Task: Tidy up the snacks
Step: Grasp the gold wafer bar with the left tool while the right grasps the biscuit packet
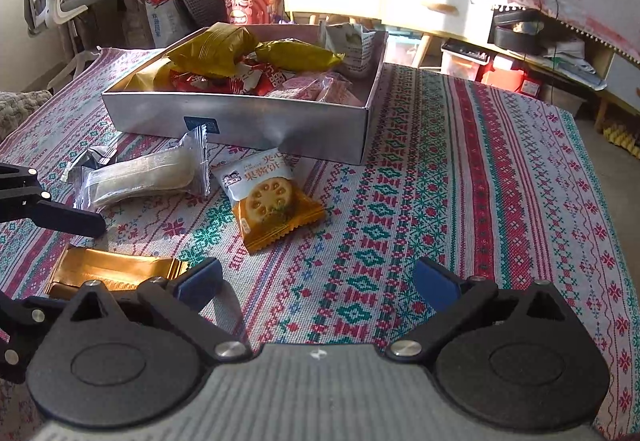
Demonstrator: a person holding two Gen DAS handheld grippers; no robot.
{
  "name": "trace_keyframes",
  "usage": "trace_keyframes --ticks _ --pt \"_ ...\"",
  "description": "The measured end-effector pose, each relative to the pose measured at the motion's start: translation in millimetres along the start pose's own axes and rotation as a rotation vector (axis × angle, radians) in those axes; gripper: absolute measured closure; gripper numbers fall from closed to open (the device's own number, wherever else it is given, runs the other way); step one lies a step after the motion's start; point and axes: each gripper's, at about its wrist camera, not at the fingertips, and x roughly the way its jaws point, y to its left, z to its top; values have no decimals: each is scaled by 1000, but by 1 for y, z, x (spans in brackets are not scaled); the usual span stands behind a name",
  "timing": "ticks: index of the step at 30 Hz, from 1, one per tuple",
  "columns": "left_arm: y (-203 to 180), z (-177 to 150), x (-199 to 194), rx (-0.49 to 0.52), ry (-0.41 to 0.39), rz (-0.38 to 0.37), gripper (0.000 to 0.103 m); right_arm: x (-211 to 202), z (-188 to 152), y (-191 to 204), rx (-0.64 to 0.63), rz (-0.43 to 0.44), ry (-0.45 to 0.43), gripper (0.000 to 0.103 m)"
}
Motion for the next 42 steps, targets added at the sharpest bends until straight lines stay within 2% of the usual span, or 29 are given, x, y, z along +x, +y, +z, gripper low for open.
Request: trace_keyframes --ticks 7,10,14,19,27,35,42 --pt "-2 5 1 -29 18 56 46 12 15 8 -46 40 13 2" --pt "3 6 0 -56 23 69 56 16 19 14 -54 48 13 4" --pt "9 6 -2 -91 26 76 63 17 23 18 -68 59 17 10" --pt "12 5 -5 -124 36 80 65 15 26 24 -89 74 12 24" --pt "14 5 -7 -160 59 99 66 8 26 34 -136 109 11 59" --pt "15 6 -7 -183 70 108 67 8 30 42 -144 85 42 65" --pt "19 7 -9 -224 85 102 68 6 35 43 -93 58 120 68"
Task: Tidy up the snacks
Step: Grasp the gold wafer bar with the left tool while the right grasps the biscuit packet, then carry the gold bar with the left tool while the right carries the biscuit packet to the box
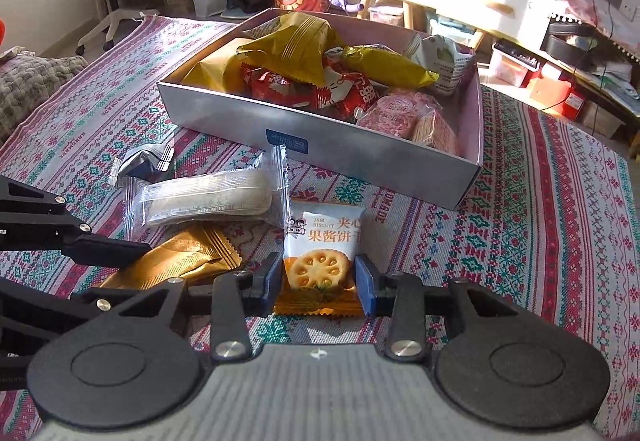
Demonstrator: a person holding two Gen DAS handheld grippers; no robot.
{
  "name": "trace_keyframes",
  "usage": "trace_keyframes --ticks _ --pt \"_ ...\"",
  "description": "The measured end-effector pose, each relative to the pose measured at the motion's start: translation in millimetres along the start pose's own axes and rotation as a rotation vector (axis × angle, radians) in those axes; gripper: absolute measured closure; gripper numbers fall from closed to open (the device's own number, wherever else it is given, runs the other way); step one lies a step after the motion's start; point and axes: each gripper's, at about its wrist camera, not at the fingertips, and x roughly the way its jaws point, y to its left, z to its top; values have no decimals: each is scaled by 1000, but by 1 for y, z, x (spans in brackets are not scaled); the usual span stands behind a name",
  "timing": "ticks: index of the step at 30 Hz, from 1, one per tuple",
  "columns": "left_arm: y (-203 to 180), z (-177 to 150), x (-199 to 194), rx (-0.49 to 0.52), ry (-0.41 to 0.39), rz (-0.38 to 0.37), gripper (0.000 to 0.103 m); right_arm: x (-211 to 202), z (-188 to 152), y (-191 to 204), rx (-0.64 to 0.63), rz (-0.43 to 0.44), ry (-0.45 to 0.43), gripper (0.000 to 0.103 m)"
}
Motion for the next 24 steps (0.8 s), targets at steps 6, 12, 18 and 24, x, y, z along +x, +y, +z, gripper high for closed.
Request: trace_keyframes --ticks 6,12,18,24 --pt "6 2 -4 -54 19 -34 68 -3 4 -7 84 -4 67 68" --pt "10 8 -15 -97 8 -73 68 -12 8 -19 172 32 77 68" --pt "15 19 -30 -138 -28 -101 68 -29 19 -25 217 70 31 68" --pt "19 35 -42 -194 -77 -114 68 -34 34 -35 267 64 -18 68"
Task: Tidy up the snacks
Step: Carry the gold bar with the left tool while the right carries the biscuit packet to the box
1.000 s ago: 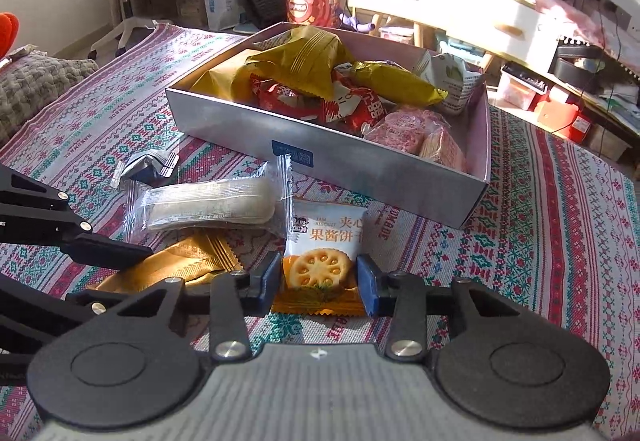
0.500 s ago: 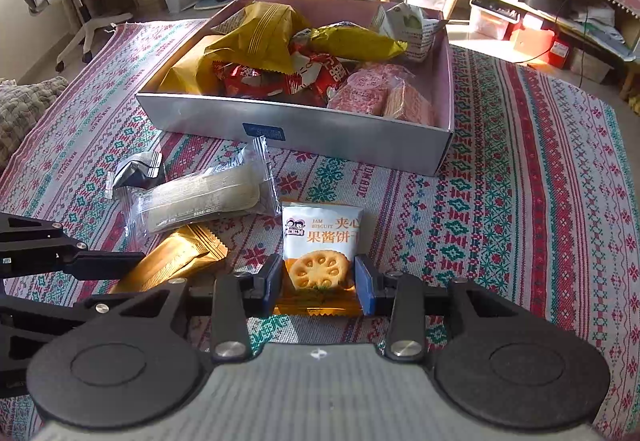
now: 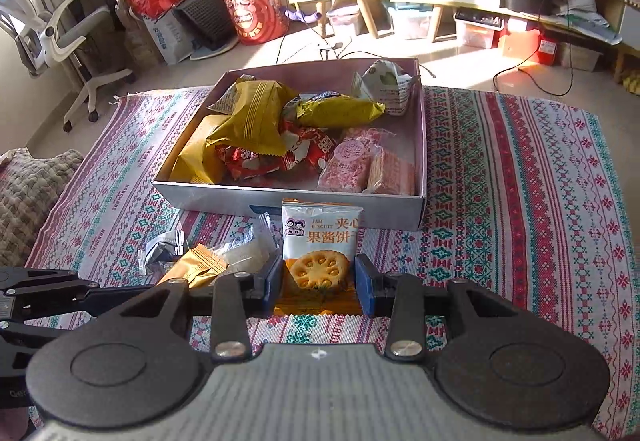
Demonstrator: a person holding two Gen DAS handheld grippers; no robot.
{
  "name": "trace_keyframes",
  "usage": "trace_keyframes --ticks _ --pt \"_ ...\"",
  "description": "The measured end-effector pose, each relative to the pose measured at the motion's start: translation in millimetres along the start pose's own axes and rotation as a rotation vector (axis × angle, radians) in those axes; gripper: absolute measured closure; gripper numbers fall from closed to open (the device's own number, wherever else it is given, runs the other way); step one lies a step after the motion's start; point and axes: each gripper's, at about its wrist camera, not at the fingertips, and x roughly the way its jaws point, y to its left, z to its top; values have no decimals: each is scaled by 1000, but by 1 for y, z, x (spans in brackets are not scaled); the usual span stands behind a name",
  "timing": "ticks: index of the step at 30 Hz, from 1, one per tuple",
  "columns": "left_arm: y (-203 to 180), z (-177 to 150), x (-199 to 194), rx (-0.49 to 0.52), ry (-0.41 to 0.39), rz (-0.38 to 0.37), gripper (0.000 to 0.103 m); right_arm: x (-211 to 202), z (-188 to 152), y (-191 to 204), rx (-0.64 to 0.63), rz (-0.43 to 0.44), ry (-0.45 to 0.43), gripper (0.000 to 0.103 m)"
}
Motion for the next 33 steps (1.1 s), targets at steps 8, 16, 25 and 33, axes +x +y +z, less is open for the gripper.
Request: trace_keyframes --ticks 8,16,25,33 --pt "-4 46 10 -55 -68 14 68 5 26 -26 112 7 -78 68" --pt "-17 83 51 -50 -123 28 69 15 42 -43 172 42 -145 68" --pt "-13 89 87 -18 -167 100 68 29 48 -58 242 64 -171 68" --pt "1 85 97 -51 -167 135 68 33 44 -56 261 66 -154 64"
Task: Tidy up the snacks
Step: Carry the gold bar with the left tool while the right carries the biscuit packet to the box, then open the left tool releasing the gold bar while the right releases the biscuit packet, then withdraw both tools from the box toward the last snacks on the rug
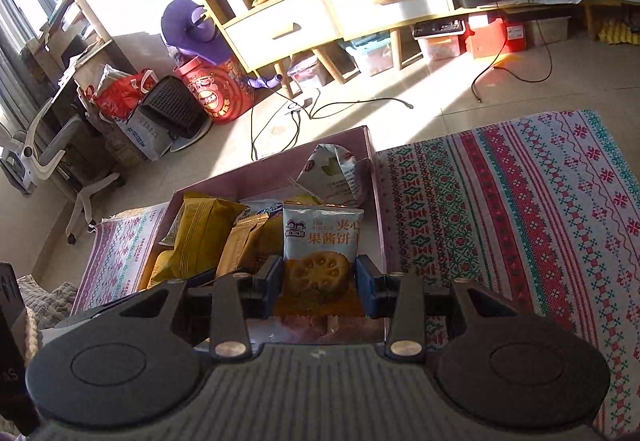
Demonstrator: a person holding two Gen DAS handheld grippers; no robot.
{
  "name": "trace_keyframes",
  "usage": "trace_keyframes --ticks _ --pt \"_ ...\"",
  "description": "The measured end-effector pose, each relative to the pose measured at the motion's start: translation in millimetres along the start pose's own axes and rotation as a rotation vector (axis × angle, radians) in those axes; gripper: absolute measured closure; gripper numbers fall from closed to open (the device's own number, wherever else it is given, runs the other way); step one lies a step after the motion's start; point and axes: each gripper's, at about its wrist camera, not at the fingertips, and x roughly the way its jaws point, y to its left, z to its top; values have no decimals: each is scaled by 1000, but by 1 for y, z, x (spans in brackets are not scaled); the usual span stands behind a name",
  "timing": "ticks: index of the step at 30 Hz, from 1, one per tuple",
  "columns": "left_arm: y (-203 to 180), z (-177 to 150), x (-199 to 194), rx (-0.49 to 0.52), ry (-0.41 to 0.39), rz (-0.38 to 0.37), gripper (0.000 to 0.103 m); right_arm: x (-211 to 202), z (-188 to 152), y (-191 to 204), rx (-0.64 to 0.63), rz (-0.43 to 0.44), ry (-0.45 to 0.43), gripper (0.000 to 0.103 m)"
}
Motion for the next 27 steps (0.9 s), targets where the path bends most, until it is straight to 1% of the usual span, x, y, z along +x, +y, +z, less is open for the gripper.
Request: trace_keyframes --ticks 1,3,5,7,10,14,17,19,22,27 --pt "0 0 -1 3 -1 -7 68 0 0 -1 7 1 0 64" --pt "0 0 -5 13 -4 -6 65 -1 0 0 12 0 0 57" --pt "0 -1 -10 23 -8 -16 58 -2 -1 1 9 -10 -4 56" --pt "-1 -1 -14 38 -9 -11 47 -4 -1 2 6 -16 -4 55" --pt "-2 -3 -21 78 -7 4 42 -6 -2 4 2 -18 -5 51" --pt "0 -7 -35 88 -2 7 36 -9 -7 9 -22 -23 8 42" --pt "3 -11 -48 110 0 9 31 -13 -12 16 -50 -23 19 38" --pt "6 -14 -57 125 10 10 25 -16 -16 20 -64 -21 22 35" --pt "12 -17 -68 134 15 10 19 -21 -22 27 -84 -20 25 31" --pt "21 -24 -86 144 34 27 13 -28 -37 39 -130 -15 42 24"
